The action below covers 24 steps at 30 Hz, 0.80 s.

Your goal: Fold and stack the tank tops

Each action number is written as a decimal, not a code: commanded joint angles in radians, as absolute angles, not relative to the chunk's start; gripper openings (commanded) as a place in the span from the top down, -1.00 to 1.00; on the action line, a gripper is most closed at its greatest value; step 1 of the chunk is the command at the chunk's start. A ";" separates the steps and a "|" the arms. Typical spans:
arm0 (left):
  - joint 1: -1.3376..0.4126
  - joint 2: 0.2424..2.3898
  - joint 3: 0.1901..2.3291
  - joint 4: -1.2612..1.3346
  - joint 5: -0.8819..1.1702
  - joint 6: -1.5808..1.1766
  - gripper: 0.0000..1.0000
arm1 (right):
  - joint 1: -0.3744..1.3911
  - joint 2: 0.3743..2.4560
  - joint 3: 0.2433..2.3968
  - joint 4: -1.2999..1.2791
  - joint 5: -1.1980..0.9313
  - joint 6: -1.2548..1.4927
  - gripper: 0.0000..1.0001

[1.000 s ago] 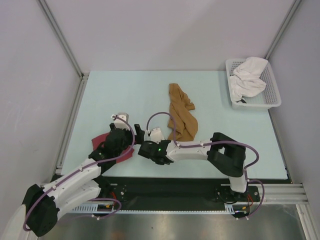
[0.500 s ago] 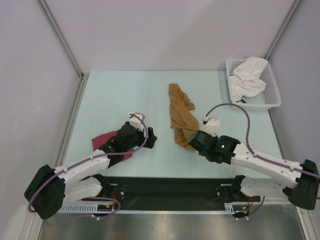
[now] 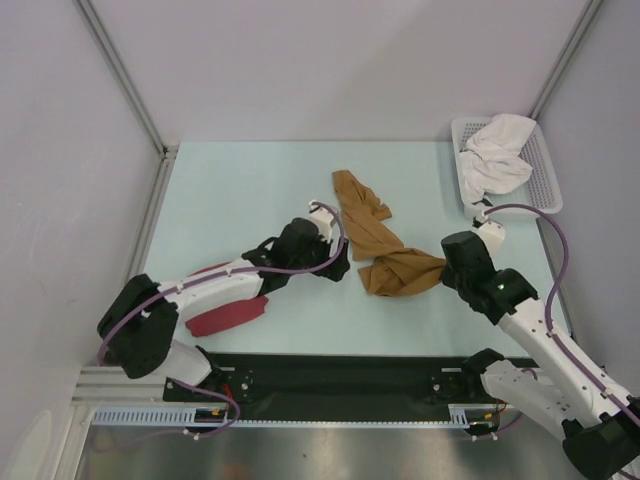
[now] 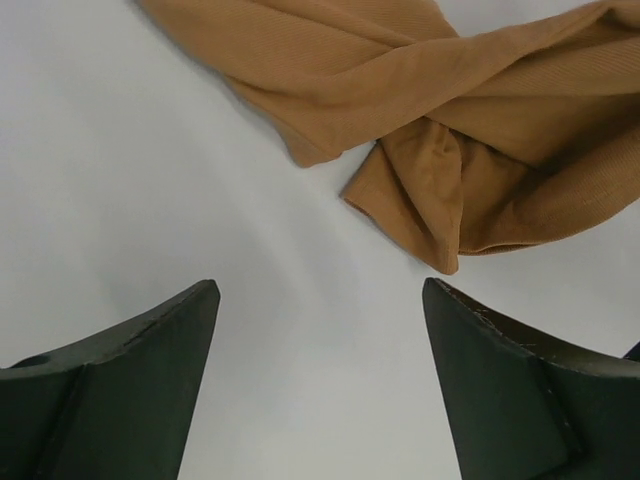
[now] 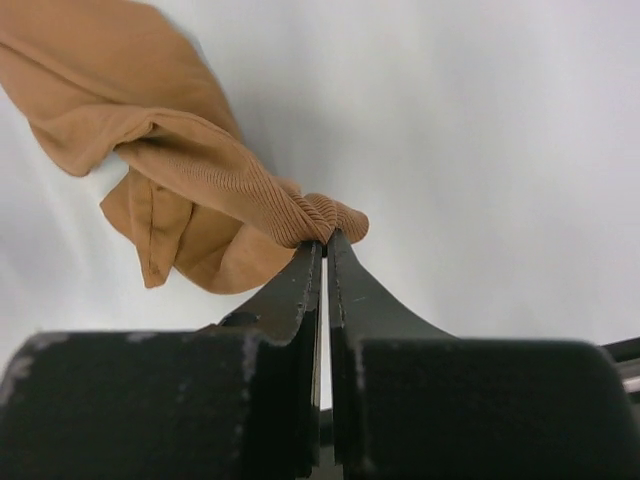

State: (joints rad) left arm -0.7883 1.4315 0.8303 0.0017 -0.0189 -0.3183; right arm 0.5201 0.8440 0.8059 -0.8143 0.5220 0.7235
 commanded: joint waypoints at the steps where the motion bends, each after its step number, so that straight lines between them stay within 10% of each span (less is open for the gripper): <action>1: -0.834 1.517 0.960 -0.087 -0.026 -0.221 -0.77 | 0.419 0.845 0.773 -0.701 0.382 0.625 1.00; 8: -0.865 1.741 1.181 -0.193 -0.075 -0.121 -0.28 | 0.250 0.847 0.735 -0.604 0.187 0.581 1.00; 18: -0.908 1.956 1.365 -0.268 -0.205 -0.086 -0.56 | 0.176 0.870 0.732 -0.557 0.086 0.558 1.00; 24: -0.908 2.069 1.476 -0.304 -0.245 -0.075 -0.31 | 0.156 0.871 0.733 -0.540 0.055 0.555 1.00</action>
State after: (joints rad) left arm -0.9077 2.0296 1.3952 -0.2810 -0.1921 -0.1040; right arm 0.1699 0.8734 0.7330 -0.5869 0.0887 0.5804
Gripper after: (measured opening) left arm 0.701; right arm 0.018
